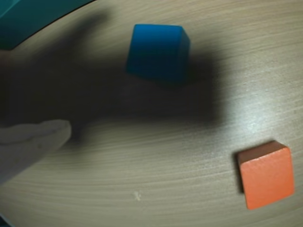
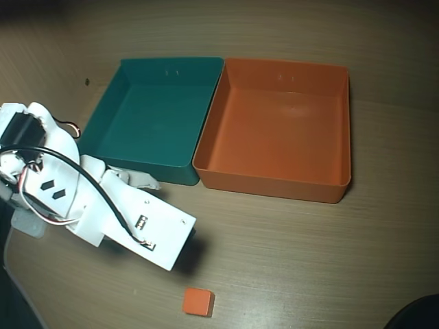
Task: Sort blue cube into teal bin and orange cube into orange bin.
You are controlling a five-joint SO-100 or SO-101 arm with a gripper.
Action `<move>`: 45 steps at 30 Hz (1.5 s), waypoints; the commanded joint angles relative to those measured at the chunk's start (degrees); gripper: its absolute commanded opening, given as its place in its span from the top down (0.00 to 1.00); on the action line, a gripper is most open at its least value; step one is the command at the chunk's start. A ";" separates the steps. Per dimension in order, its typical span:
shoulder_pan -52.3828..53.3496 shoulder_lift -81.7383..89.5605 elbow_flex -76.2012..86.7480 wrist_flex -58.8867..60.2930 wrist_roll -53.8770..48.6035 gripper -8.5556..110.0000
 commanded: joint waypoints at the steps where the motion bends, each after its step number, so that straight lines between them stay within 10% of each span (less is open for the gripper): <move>1: -0.09 -0.70 -4.83 -0.35 0.62 0.65; 45: -2.72 -25.58 -16.52 -0.88 -0.44 0.65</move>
